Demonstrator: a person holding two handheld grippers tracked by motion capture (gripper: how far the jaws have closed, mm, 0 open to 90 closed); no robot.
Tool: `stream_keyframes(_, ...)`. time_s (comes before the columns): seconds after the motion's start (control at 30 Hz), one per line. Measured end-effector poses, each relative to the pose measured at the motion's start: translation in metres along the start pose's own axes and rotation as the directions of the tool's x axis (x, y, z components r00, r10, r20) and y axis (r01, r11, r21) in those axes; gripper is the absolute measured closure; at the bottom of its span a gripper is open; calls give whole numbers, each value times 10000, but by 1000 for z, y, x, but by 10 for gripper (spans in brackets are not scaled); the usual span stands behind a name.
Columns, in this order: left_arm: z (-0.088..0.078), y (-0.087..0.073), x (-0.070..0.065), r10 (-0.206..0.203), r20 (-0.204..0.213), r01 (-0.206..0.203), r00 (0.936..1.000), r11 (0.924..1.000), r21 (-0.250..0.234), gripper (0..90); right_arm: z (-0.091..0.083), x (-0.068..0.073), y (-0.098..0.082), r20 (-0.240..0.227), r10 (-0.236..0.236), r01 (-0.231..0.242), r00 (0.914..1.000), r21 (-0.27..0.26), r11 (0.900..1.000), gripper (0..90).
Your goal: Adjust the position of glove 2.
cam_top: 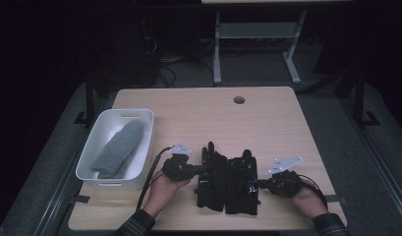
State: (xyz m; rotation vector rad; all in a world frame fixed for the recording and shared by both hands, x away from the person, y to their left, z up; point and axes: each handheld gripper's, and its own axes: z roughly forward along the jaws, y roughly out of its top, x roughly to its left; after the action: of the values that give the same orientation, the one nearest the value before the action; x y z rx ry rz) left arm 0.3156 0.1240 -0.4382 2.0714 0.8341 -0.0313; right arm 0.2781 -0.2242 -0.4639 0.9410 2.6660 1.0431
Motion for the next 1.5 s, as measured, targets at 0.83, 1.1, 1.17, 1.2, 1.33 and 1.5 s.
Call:
stream_keyframes(0.83,3,26,-10,215,1505,-152,9884,9990,-431,877,25,12,25,-504,-331,334,9982,59,9994,900)
stream_keyframes(1.1,18,33,-17,273,1712,-218,9848,9992,-342,875,34,17,35,-691,-559,557,9960,-48,9984,900)
stream_keyframes(1.17,23,34,-18,289,1803,-240,9832,9993,-293,875,35,18,38,-716,-615,611,9955,-73,9981,900)
stream_keyframes(1.2,25,35,-18,311,1821,-264,9828,9993,-282,874,37,19,39,-743,-613,608,9954,-85,9981,900)
stream_keyframes(1.33,34,35,-20,296,1894,-256,9814,9994,-231,864,38,20,40,-741,-692,689,9948,-64,9976,900)
stream_keyframes(1.5,38,35,-21,250,1939,-182,9807,9992,-366,801,37,19,40,-747,-621,616,9953,-93,9981,900)
